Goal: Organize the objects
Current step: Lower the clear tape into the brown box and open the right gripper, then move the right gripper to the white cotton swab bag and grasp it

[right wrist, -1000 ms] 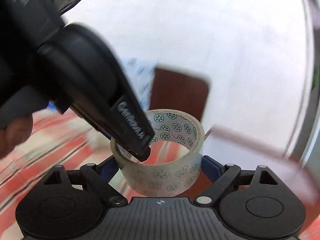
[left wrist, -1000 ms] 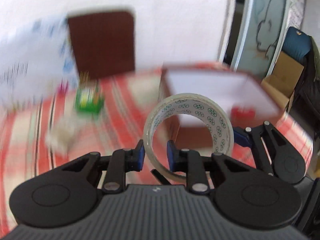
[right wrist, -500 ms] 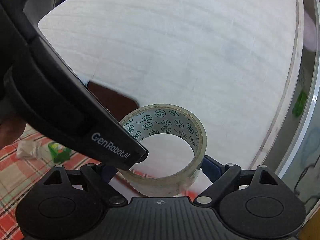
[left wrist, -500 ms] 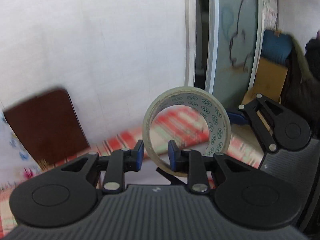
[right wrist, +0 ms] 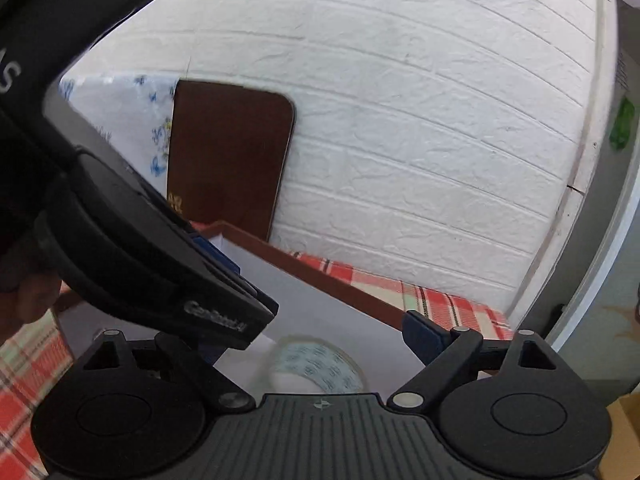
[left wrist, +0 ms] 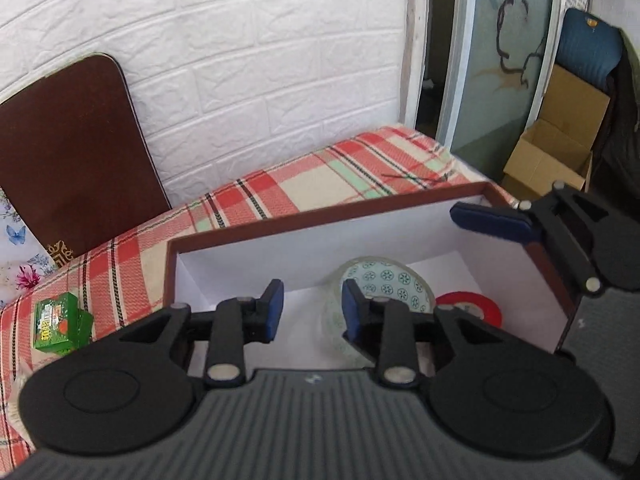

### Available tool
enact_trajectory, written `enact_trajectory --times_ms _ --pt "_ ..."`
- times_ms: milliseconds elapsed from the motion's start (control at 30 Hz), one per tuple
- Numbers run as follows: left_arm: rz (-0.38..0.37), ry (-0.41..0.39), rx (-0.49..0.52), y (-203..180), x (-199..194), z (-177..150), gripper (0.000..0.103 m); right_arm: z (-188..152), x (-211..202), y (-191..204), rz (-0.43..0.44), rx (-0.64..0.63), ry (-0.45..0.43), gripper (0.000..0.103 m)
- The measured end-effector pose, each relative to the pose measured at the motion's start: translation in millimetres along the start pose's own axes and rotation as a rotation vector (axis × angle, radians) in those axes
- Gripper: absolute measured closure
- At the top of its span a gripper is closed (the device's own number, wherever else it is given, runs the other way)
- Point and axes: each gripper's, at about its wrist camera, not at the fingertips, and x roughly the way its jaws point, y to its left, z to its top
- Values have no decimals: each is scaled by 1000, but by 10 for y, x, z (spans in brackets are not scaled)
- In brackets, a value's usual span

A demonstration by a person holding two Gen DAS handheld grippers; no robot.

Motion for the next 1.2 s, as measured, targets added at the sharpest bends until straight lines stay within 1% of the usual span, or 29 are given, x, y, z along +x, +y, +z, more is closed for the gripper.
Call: enact_trajectory --times_ms 100,200,267,333,367,433,467,500,533,633,733,833,900,933,967,1000,1033,1067,1100,1200 --pt "-2 -44 -3 36 -161 -91 67 -33 -161 -91 -8 24 -31 15" --pt "-9 -85 -20 131 -370 -198 67 -36 -359 63 -28 6 -75 15" --pt "-13 -119 -40 249 -551 -292 65 -16 -477 210 -35 -11 -114 15" --pt "-8 -158 -63 409 -736 -404 58 38 -590 374 -25 -18 -155 15" --pt "5 -179 -76 508 -833 -475 58 54 -639 471 -12 -17 -174 15" --pt "58 -208 -100 732 -992 -647 57 117 -725 674 32 -6 -212 15" --pt "85 -215 -115 851 -1055 -748 56 146 -759 802 57 -1 -222 15" --pt "109 -217 -144 1005 -1117 -863 51 174 -734 909 88 -1 -223 15" --pt "139 -208 -179 1167 -1161 -991 50 180 -718 1037 120 -2 -221 16" --pt "222 -133 -284 1643 -1163 -1405 50 137 -585 1435 208 -12 -204 18" --pt "303 -36 -392 2085 -1046 -1873 50 74 -225 1827 283 -7 -128 32" --pt "390 31 -449 2432 -891 -2302 50 0 43 2130 301 26 -60 35" --pt "432 49 -478 2621 -812 -2553 49 -58 230 2289 301 67 -9 35" --pt "447 23 -481 2672 -797 -2667 39 -58 356 2333 309 93 15 35" --pt "466 -37 -465 2672 -827 -2756 33 -63 419 2373 319 122 35 34" --pt "505 -73 -432 2636 -872 -2857 20 -61 479 2406 333 153 46 32" --pt "514 -116 -429 2624 -883 -2936 21 -67 510 2427 346 187 47 26" --pt "488 -144 -446 2642 -915 -2953 21 -60 556 2448 354 216 47 17" --pt "473 -151 -455 2660 -924 -2937 21 -38 632 2465 358 235 46 14" --pt "452 -170 -477 2709 -929 -2934 20 35 897 2484 361 265 35 12"
